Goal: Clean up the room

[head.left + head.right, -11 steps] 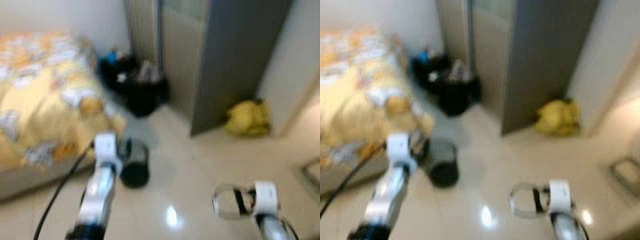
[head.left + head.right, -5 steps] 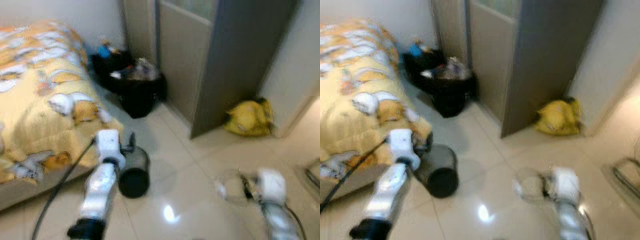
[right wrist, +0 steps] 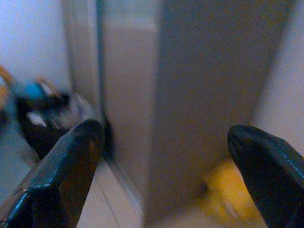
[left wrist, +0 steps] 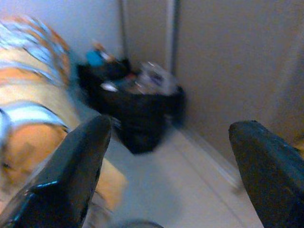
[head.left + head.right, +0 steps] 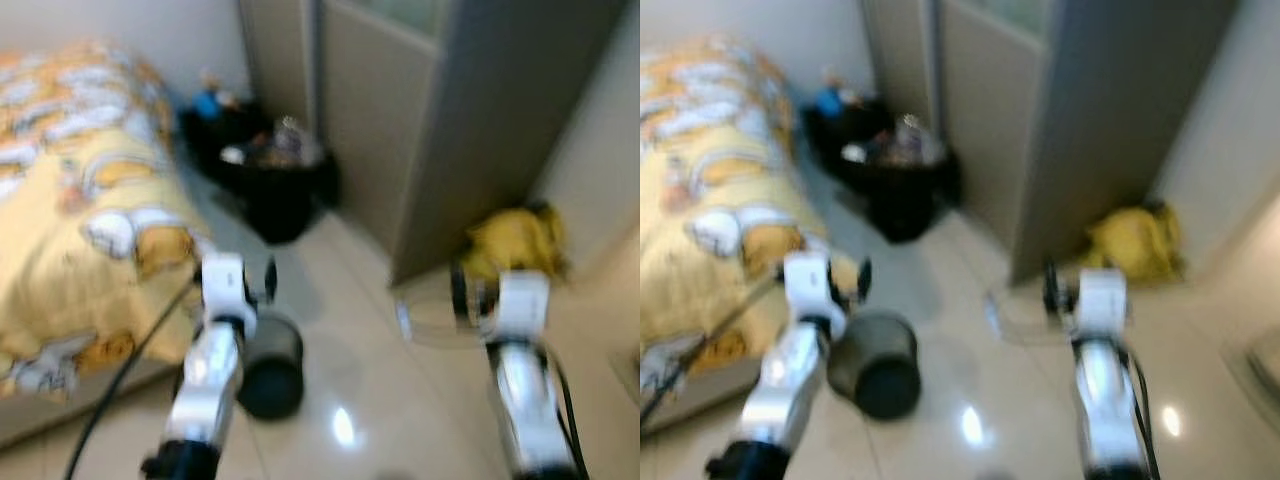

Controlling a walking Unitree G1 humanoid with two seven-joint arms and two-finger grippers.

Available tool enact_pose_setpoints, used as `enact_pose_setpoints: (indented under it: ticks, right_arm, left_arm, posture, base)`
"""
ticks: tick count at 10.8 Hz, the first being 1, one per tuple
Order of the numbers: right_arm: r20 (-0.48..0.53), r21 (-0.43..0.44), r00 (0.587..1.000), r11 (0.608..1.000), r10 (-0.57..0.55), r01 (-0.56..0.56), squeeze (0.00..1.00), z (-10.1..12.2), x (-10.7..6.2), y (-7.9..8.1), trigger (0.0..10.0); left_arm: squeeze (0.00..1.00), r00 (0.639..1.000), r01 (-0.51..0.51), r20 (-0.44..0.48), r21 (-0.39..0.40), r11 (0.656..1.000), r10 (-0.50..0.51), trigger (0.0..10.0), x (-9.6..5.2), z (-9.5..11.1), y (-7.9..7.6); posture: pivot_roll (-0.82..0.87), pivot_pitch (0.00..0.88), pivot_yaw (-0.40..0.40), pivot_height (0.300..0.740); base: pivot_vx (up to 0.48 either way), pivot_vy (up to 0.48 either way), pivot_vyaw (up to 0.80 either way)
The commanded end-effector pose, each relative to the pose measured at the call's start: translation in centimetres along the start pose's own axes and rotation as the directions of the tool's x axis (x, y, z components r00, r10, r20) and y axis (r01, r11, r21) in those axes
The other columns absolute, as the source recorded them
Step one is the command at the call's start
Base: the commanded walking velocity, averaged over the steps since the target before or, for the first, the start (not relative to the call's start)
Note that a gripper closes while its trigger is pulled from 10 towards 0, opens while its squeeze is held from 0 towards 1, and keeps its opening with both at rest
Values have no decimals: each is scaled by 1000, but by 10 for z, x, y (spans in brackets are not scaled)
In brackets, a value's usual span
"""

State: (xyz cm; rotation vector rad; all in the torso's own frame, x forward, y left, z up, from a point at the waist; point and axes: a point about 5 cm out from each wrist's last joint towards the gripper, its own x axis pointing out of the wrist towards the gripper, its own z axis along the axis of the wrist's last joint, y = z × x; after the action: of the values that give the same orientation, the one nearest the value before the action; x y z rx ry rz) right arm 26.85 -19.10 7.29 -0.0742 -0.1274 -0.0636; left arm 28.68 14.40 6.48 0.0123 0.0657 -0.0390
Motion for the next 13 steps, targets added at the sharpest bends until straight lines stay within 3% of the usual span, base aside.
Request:
enact_pose_setpoints:
  ticks: [1, 3, 5, 9, 11, 13]
  right_arm:
    - [-55, 31, 998, 999, 15, -14, 0, -7, -3, 9, 10000]
    - [-122, 108, 993, 994, 10, 3, 0, -13, 0, 13, 10000]
    - [-123, 112, 991, 993, 49, -35, 0, -8, 4, 22, 10000]
    - [-164, 116, 981, 990, 105, -87, 0, -15, -1, 31, 10000]
    - [-218, 161, 963, 979, 158, -124, 0, -21, 1, 48, 10000]
    - [-234, 173, 954, 974, 188, -149, 0, -26, -2, 47, 10000]
  left_arm:
    - [0, 1000, -21, 15, 73, 997, 20, 10000, 3, 6, 7]
    - [0, 1000, 8, 10, 29, 1000, -8, 10000, 7, 14, 0]
    - [0, 999, -12, -35, -11, 1000, 12, 10000, 7, 8, 5]
    - [0, 1000, 6, -26, 10, 1000, -6, 10000, 7, 11, 6]
    - [0, 997, -40, -59, 10, 999, 41, 10000, 8, 6, 24]
    - [0, 997, -42, -58, 29, 999, 44, 10000, 9, 5, 34]
  posture:
    - [-203, 0, 55, 740]
    - [-207, 0, 70, 740]
    - [-207, 0, 78, 740]
    - [-211, 0, 83, 740]
    - [-203, 0, 77, 740]
    - [-173, 0, 52, 740]
  base:
    - [0, 0, 0]
    - [0, 0, 0]
    - [0, 0, 694]
    - [0, 0, 663]
    - [0, 0, 262]
    - [0, 240, 0]
